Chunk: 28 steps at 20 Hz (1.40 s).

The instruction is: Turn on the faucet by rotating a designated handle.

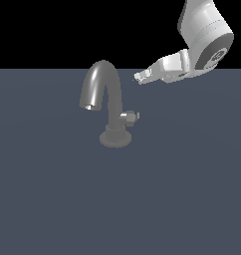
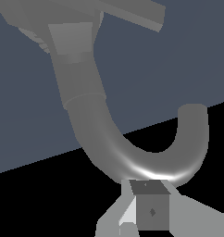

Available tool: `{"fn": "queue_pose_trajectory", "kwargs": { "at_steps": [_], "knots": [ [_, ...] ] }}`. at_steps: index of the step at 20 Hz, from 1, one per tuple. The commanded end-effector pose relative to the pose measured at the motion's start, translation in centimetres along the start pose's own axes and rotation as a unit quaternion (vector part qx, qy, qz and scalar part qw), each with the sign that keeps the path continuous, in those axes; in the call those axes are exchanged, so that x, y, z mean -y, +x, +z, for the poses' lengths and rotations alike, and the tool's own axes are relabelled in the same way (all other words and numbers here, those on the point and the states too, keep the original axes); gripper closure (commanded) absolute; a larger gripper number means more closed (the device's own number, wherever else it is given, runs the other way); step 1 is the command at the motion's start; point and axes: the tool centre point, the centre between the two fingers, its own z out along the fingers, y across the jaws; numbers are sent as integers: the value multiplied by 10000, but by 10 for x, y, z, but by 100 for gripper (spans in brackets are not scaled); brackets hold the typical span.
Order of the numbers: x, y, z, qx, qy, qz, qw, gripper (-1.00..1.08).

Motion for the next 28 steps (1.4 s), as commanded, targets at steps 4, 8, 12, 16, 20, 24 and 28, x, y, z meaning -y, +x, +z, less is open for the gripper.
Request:
{"fn": "queue_pose_trajectory", "kwargs": {
  "at_steps": [4, 8, 12, 16, 20, 24, 28],
  "knots": [
    [9, 40, 1, 627, 357, 643, 9953, 108],
    [11, 62, 4, 968, 553, 991, 9888, 108],
    [12, 76, 7, 1188, 680, 1214, 9831, 108],
    [12, 83, 9, 1300, 742, 1322, 9799, 108],
    [12, 84, 9, 1319, 753, 1340, 9793, 108],
    [10, 88, 10, 1319, 753, 1340, 9793, 108],
    [1, 102, 16, 1319, 753, 1340, 9793, 108]
  ]
}}
